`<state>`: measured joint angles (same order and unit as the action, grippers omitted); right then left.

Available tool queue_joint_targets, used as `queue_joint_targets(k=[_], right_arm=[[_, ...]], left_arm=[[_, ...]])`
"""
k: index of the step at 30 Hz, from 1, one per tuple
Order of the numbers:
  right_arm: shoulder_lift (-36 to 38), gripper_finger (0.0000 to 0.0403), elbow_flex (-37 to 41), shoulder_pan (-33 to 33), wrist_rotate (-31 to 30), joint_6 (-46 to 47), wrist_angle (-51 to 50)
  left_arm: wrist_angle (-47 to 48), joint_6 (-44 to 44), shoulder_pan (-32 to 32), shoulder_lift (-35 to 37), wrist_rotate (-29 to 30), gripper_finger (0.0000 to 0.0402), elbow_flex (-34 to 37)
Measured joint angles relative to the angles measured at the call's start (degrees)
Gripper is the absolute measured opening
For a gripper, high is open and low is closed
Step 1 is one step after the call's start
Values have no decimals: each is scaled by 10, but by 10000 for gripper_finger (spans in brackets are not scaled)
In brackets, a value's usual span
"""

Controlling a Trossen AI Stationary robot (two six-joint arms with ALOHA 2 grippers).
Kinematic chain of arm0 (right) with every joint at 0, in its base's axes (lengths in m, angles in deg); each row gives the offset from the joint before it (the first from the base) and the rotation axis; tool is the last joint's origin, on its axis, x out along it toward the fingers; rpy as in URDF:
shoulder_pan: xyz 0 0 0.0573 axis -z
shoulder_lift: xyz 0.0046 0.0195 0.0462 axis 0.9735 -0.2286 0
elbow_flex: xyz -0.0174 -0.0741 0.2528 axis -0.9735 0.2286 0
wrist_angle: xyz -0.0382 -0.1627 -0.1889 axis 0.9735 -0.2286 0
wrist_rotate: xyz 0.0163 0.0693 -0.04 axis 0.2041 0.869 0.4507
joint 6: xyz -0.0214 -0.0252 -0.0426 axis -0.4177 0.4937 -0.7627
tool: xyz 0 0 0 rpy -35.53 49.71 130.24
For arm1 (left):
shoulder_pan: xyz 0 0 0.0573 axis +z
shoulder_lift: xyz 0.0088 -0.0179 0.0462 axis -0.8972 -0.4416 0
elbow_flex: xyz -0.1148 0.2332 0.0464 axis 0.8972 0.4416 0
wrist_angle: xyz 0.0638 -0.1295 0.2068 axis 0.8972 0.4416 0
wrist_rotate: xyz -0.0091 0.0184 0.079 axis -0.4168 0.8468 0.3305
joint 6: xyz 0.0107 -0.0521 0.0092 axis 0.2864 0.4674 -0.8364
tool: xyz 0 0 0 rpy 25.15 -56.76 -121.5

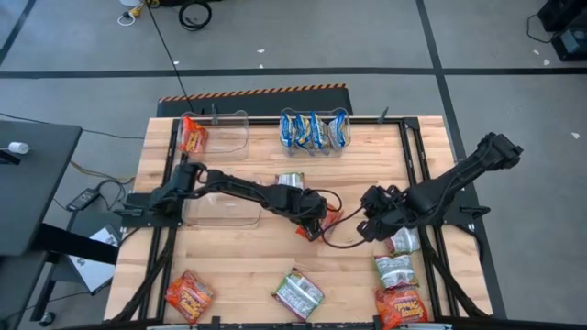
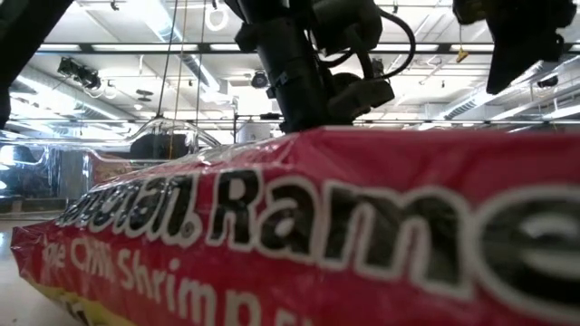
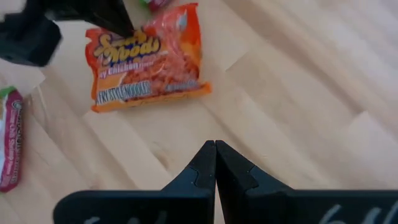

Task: Sort Maruchan noodles
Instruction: Put the orange noodle pack into the top left transparent bin

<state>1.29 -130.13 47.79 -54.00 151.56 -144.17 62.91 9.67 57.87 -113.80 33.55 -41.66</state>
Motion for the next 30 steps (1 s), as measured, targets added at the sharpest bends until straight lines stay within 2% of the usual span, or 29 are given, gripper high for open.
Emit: queue_joint_targets(k=[3, 7, 12, 17, 20, 25, 30], right_arm=[[18, 12, -15, 0, -12, 1, -42], [40, 12, -18, 0, -19, 6, -61], [48, 12, -18, 0, -34, 8, -69], [43, 12, -18, 0, -34, 7, -70], [43, 12, -18, 0, -34, 15, -69], [42, 11, -18, -3, -35, 25, -66], [42, 13, -18, -3, -35, 37, -64]], left_arm=[[13, -7, 4, 4, -1, 9, -8], [80, -29, 12, 32, 17, 7, -66], [209, -79, 23, 78, 96, 5, -159], [356, -87, 48, 132, 198, 4, -224], [445, -80, 82, 162, 252, 3, -226], [565, -67, 155, 193, 304, 3, -226], [566, -92, 225, 224, 305, 2, -178]])
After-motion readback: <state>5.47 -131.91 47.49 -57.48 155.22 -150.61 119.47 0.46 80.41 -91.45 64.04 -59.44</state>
